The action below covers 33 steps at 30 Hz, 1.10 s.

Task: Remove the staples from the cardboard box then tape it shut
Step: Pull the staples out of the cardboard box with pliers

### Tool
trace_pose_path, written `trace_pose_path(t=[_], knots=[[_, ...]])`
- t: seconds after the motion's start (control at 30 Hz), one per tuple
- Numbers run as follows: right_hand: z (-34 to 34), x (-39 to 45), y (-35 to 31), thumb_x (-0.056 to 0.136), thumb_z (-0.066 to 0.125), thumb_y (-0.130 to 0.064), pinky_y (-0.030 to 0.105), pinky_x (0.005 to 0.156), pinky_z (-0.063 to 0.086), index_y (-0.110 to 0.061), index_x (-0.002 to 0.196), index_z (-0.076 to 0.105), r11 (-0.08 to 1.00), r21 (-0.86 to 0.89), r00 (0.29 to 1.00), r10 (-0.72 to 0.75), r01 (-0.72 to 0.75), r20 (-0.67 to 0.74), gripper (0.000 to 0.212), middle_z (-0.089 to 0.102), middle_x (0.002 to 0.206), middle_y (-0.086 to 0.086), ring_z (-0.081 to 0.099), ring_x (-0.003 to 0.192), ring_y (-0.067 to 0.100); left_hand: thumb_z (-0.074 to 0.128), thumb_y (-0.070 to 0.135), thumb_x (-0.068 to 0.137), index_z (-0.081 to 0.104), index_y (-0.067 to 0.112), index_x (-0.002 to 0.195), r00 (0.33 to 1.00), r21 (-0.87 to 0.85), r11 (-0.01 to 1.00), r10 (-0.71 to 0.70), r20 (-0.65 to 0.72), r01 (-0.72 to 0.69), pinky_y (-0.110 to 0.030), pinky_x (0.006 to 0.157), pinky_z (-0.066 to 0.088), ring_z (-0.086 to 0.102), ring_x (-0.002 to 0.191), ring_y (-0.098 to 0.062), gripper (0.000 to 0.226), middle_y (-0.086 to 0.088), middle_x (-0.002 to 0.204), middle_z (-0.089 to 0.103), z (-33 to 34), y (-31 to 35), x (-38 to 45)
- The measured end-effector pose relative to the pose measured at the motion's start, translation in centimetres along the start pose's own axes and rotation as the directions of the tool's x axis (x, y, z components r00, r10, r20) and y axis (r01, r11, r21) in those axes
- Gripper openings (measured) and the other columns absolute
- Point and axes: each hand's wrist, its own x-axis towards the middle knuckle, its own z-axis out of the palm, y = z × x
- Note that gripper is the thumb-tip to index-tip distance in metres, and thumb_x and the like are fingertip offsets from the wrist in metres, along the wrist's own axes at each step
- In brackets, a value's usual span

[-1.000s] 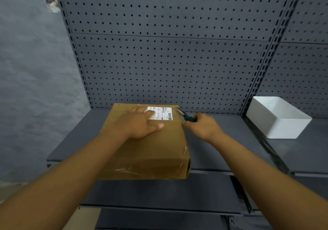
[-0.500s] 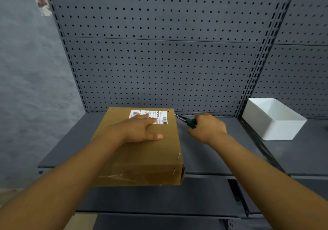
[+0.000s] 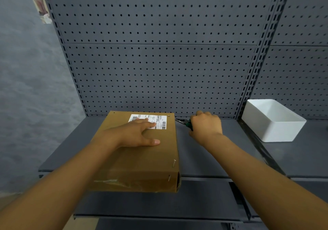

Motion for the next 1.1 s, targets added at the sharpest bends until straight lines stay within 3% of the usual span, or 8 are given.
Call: trace_pose_path(t=[0.1,0.23,0.53,0.87,1.1], knots=[[-0.18,0.22,-0.32,0.088,0.059,-0.014,0.031,0.078,0.036,-0.016,0.110,0.060,0.996,-0.092,1.000,-0.016,0.015,-0.013,0.022,0.054,0.112,0.005,0.052,0.104,0.024,0.052,0.070,0.080,0.017,0.040,0.150,1.000,0.010,1.000,-0.013,0.016,0.013,-0.042,0.120,0.010,-0.002,0.148,-0.015,0.084,0.013,0.160,0.002,-0.01,-0.03,0.17],[-0.21,0.42,-0.60,0.088,0.061,-0.016,0.031,0.074,0.034,-0.017,0.108,0.060,0.987,-0.159,1.000,-0.022,0.020,-0.016,0.020,0.054,0.111,0.005,0.053,0.102,0.024,0.052,0.072,0.078,0.017,0.043,0.149,0.999,0.009,1.000,-0.030,0.021,0.030,-0.043,0.120,0.010,-0.005,0.148,-0.014,0.084,0.016,0.160,0.001,0.01,-0.13,0.30],[-0.20,0.36,-0.74,0.088,0.060,-0.013,0.030,0.070,0.035,-0.017,0.098,0.062,0.995,-0.097,1.000,0.013,-0.015,-0.015,0.011,0.057,0.100,0.003,0.055,0.093,0.024,0.052,0.071,0.079,0.017,0.042,0.150,0.999,0.007,1.000,-0.030,0.012,0.030,-0.043,0.120,0.009,-0.008,0.147,-0.014,0.084,0.014,0.160,0.001,0.05,-0.04,0.28],[0.02,0.43,-0.64,0.087,0.061,-0.014,0.031,0.072,0.035,-0.018,0.100,0.062,0.995,-0.100,1.000,0.022,-0.023,-0.005,0.013,0.057,0.102,0.003,0.055,0.096,0.024,0.053,0.071,0.079,0.017,0.041,0.150,1.000,0.001,1.000,-0.028,0.014,0.028,-0.041,0.120,0.010,-0.006,0.148,-0.016,0.084,0.014,0.160,0.003,-0.02,-0.06,0.35],[-0.26,0.76,-0.60,0.086,0.061,-0.015,0.029,0.070,0.035,-0.018,0.096,0.062,0.992,-0.128,1.000,0.024,-0.023,0.010,0.011,0.050,0.090,0.002,0.055,0.093,0.022,0.053,0.070,0.079,0.018,0.041,0.149,1.000,0.002,1.000,-0.025,0.010,0.025,-0.044,0.120,0.010,-0.003,0.148,-0.016,0.084,0.013,0.160,0.002,0.02,-0.10,0.35]])
